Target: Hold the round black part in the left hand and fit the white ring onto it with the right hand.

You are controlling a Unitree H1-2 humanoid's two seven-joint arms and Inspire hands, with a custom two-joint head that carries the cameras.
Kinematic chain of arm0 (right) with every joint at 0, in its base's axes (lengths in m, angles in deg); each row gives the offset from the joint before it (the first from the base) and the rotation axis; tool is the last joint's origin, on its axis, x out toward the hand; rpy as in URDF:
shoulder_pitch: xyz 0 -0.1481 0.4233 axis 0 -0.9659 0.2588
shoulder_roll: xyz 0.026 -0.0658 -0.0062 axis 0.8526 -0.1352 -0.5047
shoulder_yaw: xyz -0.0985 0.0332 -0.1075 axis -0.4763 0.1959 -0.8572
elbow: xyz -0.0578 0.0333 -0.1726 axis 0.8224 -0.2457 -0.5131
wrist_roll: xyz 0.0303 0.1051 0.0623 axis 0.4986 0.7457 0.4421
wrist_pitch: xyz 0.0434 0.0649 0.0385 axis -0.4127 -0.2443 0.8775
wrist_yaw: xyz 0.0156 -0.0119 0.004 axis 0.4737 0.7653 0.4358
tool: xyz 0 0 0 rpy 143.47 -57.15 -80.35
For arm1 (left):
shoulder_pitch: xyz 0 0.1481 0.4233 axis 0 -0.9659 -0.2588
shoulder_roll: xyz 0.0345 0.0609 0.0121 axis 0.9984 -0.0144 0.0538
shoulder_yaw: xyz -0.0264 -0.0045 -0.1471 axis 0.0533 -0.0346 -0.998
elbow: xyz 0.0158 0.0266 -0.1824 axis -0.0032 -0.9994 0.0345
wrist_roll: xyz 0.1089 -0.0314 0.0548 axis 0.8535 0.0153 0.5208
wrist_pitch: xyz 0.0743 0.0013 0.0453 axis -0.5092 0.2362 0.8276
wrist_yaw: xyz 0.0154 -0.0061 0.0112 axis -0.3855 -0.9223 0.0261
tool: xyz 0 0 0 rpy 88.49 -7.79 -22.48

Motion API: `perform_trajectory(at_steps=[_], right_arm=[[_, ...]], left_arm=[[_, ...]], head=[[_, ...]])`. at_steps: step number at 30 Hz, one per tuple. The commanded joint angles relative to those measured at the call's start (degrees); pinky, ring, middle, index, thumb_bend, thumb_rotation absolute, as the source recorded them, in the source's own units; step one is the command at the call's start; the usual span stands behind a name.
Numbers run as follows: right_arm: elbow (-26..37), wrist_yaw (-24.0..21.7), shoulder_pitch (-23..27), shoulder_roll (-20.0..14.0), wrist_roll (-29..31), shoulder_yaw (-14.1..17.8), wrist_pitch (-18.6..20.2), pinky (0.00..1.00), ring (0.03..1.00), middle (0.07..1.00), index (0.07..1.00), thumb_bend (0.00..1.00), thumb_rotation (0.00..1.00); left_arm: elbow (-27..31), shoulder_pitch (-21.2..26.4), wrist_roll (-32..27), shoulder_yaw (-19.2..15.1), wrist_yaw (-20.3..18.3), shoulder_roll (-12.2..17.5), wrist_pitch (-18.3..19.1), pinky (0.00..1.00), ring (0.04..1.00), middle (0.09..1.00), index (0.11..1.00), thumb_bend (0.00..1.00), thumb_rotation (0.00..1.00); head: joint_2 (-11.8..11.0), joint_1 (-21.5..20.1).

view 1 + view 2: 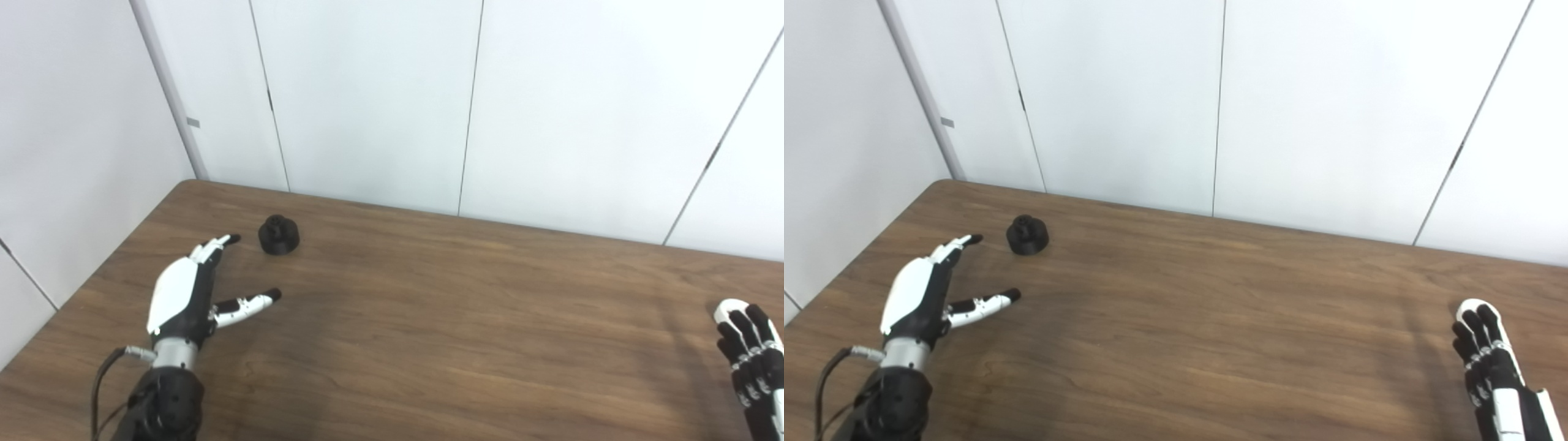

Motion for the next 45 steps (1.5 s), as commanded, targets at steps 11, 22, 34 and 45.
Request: perform_trajectory(at_steps=[11, 22, 34, 45], right_arm=[[-5.42, 0.28, -5.08, 3.62, 0.0, -1.75, 0.28, 0.98, 0.949, 0.959, 0.969, 0.51, 0.9], [-5.26, 0.69, -5.45, 3.96, -0.89, -1.7, -0.09, 0.96, 0.93, 0.949, 0.959, 0.55, 0.89], [-5.51, 0.88, -5.52, 4.21, -1.1, -1.55, -0.36, 0.95, 0.922, 0.945, 0.953, 0.57, 0.88], [-5.66, 1.37, -5.63, 4.59, -1.66, -1.51, -1.01, 0.92, 0.911, 0.937, 0.944, 0.59, 0.87]], left_arm=[[-9.19, 9.8, 4.14, 2.07, 1.45, 5.12, 3.33, 1.0, 1.0, 0.984, 0.858, 0.88, 0.41], [-19.31, 17.37, 2.5, 4.01, 1.79, 6.23, 4.39, 1.0, 0.998, 0.961, 0.832, 0.91, 0.41], [-27.74, 24.64, 0.66, 6.95, 0.82, 6.55, 6.92, 1.0, 0.996, 0.954, 0.823, 0.92, 0.39], [-32.73, 28.35, 0.25, 11.04, 0.28, 7.07, 8.0, 1.0, 1.0, 0.957, 0.828, 0.96, 0.38]], head=[[0.22, -0.23], [0.4, -0.78], [0.48, -1.08], [0.34, -1.51]])
